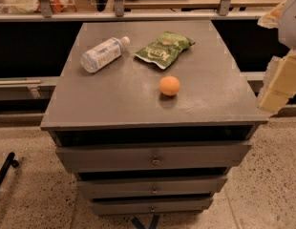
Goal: Move orange near blue plastic bottle
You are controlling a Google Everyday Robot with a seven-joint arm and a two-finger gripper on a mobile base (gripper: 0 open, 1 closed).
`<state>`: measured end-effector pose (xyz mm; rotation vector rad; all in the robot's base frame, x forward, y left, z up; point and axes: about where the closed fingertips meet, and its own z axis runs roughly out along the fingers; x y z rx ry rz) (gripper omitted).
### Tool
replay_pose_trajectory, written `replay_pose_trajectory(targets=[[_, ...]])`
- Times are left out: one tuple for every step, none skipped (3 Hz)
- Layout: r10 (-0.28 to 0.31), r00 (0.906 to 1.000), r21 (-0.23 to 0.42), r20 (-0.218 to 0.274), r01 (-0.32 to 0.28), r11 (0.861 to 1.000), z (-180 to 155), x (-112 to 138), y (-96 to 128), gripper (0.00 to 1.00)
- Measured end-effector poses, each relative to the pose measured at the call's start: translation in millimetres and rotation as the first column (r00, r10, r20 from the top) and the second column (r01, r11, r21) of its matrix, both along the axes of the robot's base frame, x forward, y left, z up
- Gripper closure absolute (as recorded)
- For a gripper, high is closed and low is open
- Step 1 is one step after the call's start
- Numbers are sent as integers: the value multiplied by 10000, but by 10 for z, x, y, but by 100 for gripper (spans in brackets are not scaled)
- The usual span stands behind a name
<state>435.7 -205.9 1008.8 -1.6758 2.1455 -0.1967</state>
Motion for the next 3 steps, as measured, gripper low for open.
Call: replay_pose_trajectory(targets=[[0, 10000, 0, 2, 0, 10000, 1, 0, 0, 0], [-17, 10000, 211, 58, 16, 9998, 15, 0, 7, 0], [-150, 9998, 1398, 122, 131, 9901, -33, 49, 85, 0]])
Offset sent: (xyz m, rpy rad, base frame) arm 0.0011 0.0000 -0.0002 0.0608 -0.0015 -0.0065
